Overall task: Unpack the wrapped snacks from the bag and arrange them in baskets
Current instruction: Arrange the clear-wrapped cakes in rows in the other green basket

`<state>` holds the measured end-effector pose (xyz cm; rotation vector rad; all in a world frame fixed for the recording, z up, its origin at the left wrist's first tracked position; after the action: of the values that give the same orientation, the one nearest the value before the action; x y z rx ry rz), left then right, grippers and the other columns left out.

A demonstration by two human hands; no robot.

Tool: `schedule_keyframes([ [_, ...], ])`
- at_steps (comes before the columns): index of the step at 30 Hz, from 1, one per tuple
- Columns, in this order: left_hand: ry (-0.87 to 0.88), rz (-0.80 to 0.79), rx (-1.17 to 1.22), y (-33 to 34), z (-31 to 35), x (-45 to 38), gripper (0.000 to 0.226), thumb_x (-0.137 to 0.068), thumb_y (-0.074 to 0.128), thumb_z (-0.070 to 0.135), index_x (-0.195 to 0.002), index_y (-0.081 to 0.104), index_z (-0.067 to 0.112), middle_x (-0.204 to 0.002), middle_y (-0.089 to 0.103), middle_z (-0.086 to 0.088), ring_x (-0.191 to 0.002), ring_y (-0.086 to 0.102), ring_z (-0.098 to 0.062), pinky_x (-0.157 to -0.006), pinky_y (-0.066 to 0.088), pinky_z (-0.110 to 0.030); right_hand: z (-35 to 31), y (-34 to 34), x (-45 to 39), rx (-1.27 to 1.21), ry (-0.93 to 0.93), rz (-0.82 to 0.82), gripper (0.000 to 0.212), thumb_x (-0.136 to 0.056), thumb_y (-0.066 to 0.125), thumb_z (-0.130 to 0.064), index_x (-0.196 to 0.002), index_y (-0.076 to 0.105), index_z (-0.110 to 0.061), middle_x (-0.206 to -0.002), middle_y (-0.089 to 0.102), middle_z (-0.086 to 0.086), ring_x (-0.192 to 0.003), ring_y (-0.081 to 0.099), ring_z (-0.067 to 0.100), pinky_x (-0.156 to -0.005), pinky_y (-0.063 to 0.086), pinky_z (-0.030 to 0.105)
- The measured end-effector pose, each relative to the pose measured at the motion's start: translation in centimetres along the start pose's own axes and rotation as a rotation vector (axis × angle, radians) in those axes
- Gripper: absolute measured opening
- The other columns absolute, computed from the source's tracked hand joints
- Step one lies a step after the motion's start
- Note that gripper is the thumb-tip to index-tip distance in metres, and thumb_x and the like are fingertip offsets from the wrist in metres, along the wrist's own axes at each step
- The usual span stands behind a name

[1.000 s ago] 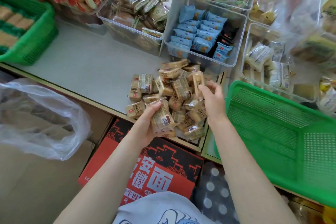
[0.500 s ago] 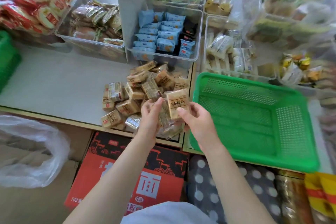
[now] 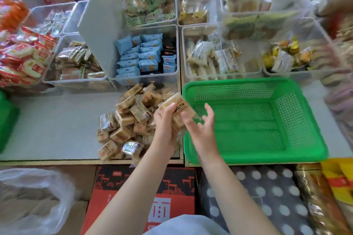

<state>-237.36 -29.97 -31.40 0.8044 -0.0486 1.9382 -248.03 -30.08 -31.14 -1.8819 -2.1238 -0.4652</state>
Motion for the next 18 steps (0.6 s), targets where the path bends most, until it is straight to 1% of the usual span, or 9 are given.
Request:
schedule_keyframes([
  [2, 0.017, 0.004, 0.012, 1.7, -0.2, -0.4, 0.09, -0.071, 0.076, 0.05, -0.143, 0.039, 0.012, -0.124, 0.066, -0.018, -0.103, 0.071, -0.028, -0.076, 0.058, -0.035, 0.3, -0.3, -0.4, -0.295, 0.169, -0.04, 0.133, -0.042, 0.083, -0.08, -0.152, 0.018, -0.04, -0.147, 0.049, 0.005, -0.129, 0.055, 0.019, -0.111, 0.041, 0.048],
  [4, 0.001, -0.022, 0.022, 3.3, -0.7, -0.8, 0.1, -0.064, 0.082, 0.056, -0.143, 0.041, 0.011, -0.132, 0.062, -0.021, -0.111, 0.068, -0.031, -0.086, 0.057, -0.042, 0.1, -1.1, -1.2, -0.455, 0.178, -0.041, 0.122, -0.053, 0.087, -0.063, -0.152, 0.021, -0.037, -0.136, 0.059, 0.009, -0.115, 0.066, 0.019, -0.099, 0.052, 0.042],
  [6, -0.034, -0.067, -0.011, 4.5, -1.8, -1.4, 0.109, -0.055, 0.084, 0.067, -0.142, 0.046, 0.014, -0.132, 0.063, -0.016, -0.117, 0.065, -0.03, -0.101, 0.052, -0.049, -0.1, -2.3, -2.0, -0.531, 0.141, 0.004, 0.109, -0.061, 0.083, -0.048, -0.151, 0.023, -0.037, -0.131, 0.061, 0.012, -0.108, 0.07, 0.02, -0.091, 0.055, 0.039],
  [8, -0.053, -0.085, -0.068, 5.4, -2.9, -1.7, 0.104, -0.056, 0.079, 0.071, -0.139, 0.05, 0.018, -0.13, 0.066, -0.009, -0.117, 0.066, -0.024, -0.105, 0.048, -0.048, 0.2, -3.4, -2.7, -0.534, 0.135, 0.034, 0.108, -0.059, 0.081, -0.046, -0.15, 0.024, -0.04, -0.132, 0.06, 0.013, -0.109, 0.07, 0.023, -0.097, 0.055, 0.047],
  [11, -0.099, -0.097, -0.116, 6.5, -4.3, -2.4, 0.093, -0.057, 0.07, 0.07, -0.136, 0.053, 0.022, -0.127, 0.068, -0.005, -0.114, 0.067, -0.02, -0.096, 0.051, -0.042, 1.3, -5.1, -4.1, -0.509, 0.18, -0.022, 0.105, -0.061, 0.084, -0.044, -0.147, 0.023, -0.047, -0.132, 0.061, 0.011, -0.109, 0.07, 0.026, -0.097, 0.053, 0.056],
  [13, -0.118, -0.1, -0.189, 6.9, -4.5, -3.0, 0.098, -0.054, 0.069, 0.071, -0.137, 0.049, 0.024, -0.128, 0.067, -0.005, -0.114, 0.065, -0.02, -0.091, 0.051, -0.039, 1.7, -6.4, -5.1, -0.476, 0.21, -0.036, 0.101, -0.064, 0.083, -0.042, -0.147, 0.026, -0.043, -0.131, 0.062, 0.013, -0.108, 0.07, 0.027, -0.091, 0.056, 0.051],
  [15, -0.116, -0.107, -0.378, 6.5, -4.5, -3.4, 0.107, -0.059, 0.069, 0.075, -0.147, 0.037, 0.025, -0.136, 0.059, -0.003, -0.123, 0.058, -0.021, -0.102, 0.046, -0.04, 2.2, -7.6, -6.4, -0.397, 0.231, -0.011, 0.098, -0.061, 0.081, -0.043, -0.145, 0.03, -0.032, -0.125, 0.065, 0.014, -0.1, 0.072, 0.024, -0.08, 0.056, 0.044],
  [16, -0.087, -0.097, -0.513, 6.0, -4.6, -3.5, 0.104, -0.068, 0.069, 0.073, -0.152, 0.029, 0.026, -0.141, 0.053, -0.002, -0.127, 0.053, -0.02, -0.105, 0.042, -0.037, 2.3, -8.2, -7.1, -0.341, 0.25, 0.019, 0.097, -0.06, 0.081, -0.044, -0.143, 0.032, -0.029, -0.123, 0.066, 0.013, -0.095, 0.071, 0.022, -0.076, 0.055, 0.041],
  [18, 0.09, -0.033, -0.776, 4.2, -5.3, -3.9, 0.082, -0.088, 0.063, 0.059, -0.154, 0.027, 0.025, -0.138, 0.045, -0.001, -0.122, 0.051, -0.017, -0.097, 0.04, -0.03, 2.8, -9.1, -9.3, -0.19, 0.298, 0.076, 0.095, -0.067, 0.083, -0.039, -0.144, 0.028, -0.029, -0.131, 0.061, 0.012, -0.094, 0.068, 0.021, -0.075, 0.052, 0.036],
])
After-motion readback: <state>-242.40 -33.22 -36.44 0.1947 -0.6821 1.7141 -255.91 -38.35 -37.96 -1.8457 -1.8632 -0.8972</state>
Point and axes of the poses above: each hand's wrist, its own x-axis away from the middle knuckle, its own y-axis out of the palm, z = x × y, the point moved 1 cm from there along -x, towards the middle knuckle
